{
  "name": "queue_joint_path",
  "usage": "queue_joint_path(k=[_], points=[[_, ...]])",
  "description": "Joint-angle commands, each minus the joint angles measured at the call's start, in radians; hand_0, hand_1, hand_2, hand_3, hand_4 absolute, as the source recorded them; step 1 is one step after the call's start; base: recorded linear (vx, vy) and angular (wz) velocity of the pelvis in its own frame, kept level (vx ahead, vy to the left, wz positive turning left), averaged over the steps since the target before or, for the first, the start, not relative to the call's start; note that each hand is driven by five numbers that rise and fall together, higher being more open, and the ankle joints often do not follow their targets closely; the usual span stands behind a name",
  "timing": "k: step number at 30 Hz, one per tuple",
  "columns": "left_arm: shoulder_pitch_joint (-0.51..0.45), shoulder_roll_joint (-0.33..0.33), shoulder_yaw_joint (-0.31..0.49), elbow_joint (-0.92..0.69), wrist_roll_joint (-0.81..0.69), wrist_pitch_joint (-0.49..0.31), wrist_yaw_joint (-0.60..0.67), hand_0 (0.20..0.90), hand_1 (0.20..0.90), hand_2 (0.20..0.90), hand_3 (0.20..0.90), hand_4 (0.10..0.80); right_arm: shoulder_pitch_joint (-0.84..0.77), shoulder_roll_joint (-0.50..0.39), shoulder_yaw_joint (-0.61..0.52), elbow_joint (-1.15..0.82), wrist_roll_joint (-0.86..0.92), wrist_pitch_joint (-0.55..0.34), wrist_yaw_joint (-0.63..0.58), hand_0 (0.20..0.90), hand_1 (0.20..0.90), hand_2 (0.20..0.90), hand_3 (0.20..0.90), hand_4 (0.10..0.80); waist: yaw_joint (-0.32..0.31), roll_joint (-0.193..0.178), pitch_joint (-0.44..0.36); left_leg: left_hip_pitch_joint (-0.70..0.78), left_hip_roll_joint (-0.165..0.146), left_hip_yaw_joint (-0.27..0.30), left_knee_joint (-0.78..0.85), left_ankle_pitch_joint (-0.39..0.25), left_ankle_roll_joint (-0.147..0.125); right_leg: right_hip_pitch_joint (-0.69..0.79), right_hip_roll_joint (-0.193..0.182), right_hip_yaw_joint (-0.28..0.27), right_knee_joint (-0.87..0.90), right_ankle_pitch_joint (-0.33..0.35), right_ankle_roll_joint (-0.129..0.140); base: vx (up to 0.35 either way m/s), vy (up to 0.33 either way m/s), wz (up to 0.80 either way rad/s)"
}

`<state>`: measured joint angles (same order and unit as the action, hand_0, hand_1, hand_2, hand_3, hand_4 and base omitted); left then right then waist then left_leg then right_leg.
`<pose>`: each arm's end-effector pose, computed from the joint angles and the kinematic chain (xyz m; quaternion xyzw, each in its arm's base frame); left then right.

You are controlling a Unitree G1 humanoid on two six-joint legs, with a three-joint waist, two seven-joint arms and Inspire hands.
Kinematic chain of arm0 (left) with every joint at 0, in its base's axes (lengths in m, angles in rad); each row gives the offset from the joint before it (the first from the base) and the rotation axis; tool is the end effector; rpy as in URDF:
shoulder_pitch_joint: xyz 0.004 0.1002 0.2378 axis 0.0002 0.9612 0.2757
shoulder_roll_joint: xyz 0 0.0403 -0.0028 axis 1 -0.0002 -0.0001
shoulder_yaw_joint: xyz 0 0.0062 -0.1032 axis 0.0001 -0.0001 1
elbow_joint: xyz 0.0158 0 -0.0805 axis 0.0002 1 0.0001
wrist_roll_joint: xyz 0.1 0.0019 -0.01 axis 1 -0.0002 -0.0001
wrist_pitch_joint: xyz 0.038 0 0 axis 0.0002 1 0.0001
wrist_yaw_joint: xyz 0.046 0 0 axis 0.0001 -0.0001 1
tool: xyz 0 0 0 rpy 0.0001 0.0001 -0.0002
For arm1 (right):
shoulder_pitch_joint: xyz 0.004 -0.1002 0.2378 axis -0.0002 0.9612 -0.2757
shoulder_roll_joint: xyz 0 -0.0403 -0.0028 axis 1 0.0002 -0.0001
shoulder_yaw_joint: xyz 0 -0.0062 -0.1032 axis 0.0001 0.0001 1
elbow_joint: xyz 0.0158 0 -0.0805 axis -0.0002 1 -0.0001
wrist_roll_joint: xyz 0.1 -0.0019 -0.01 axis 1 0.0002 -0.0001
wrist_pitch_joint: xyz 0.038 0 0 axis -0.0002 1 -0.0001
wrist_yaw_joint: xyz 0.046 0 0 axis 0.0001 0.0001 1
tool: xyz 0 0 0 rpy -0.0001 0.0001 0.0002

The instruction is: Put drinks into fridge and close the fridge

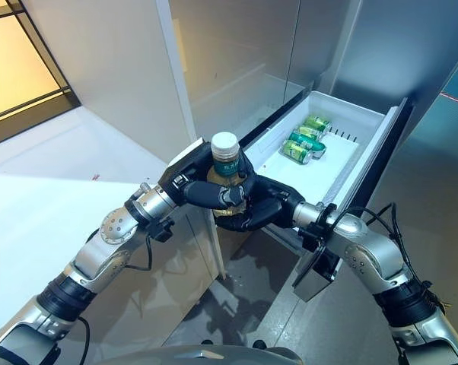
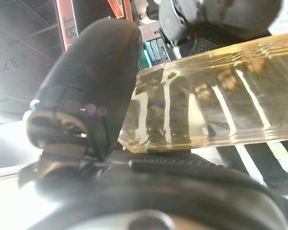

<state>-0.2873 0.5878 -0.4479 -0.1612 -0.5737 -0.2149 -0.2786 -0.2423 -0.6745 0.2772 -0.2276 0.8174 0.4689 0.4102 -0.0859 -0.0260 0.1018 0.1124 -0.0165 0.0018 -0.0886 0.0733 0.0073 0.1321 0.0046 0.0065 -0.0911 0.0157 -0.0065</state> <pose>0.2293 0.1506 0.1213 0.0192 -0.1797 -0.3955 0.9005 0.2290 -0.1840 0.1150 0.0374 0.1222 0.4194 0.8988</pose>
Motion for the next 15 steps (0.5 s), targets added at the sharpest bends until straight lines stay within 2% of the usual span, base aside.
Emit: queue_joint_path(k=[1,2,9,14,15], points=[[-0.164,-0.175,-0.015,-0.085,-0.161,-0.200,-0.038,0.300,0.300,0.300,0.200,0.100,-0.136,0.130,0.058,-0.056,0.140,-0.073,-0.001,0.375,0.375,0.375,0.288,0.188,-0.001,-0.031,-0.086,0.021,-0.018,0.035,0.001,-0.071,0.028,-0.020,0.008,0.015,0.007,0.051,0.038,0.000,0.000,0.00],[-0.165,-0.176,-0.025,-0.090,-0.163,-0.194,-0.039,0.300,0.300,0.300,0.200,0.100,-0.136,0.132,0.060,-0.053,0.145,-0.079,-0.009,0.300,0.300,0.300,0.200,0.100,-0.001,-0.030,-0.085,0.021,-0.019,0.032,0.001,-0.071,0.029,-0.019,0.009,0.017,0.006,0.051,0.037,0.019,-0.002,-0.04],[-0.177,-0.188,-0.053,-0.090,-0.176,-0.209,-0.032,0.300,0.300,0.300,0.200,0.100,-0.151,0.155,0.063,-0.041,0.173,-0.125,-0.079,0.300,0.300,0.300,0.200,0.100,-0.001,-0.029,-0.085,0.019,-0.021,0.024,0.001,-0.071,0.031,-0.019,0.010,0.025,0.005,0.052,0.038,0.012,-0.005,-0.05],[-0.183,-0.204,-0.065,-0.094,-0.157,-0.221,-0.021,0.300,0.300,0.300,0.200,0.100,-0.149,0.185,0.048,-0.025,0.156,-0.189,-0.158,0.300,0.300,0.300,0.200,0.100,-0.003,-0.028,-0.086,0.019,-0.026,0.017,0.001,-0.071,0.036,-0.021,0.014,0.037,0.005,0.054,0.036,0.000,0.000,0.00],[-0.187,-0.207,-0.065,-0.096,-0.142,-0.222,-0.007,0.300,0.300,0.300,0.200,0.100,-0.149,0.192,0.039,-0.020,0.088,-0.232,-0.184,0.300,0.300,0.300,0.200,0.100,-0.005,-0.027,-0.087,0.019,-0.026,0.019,0.001,-0.072,0.037,-0.022,0.013,0.039,0.004,0.055,0.037,0.000,0.000,0.00]])
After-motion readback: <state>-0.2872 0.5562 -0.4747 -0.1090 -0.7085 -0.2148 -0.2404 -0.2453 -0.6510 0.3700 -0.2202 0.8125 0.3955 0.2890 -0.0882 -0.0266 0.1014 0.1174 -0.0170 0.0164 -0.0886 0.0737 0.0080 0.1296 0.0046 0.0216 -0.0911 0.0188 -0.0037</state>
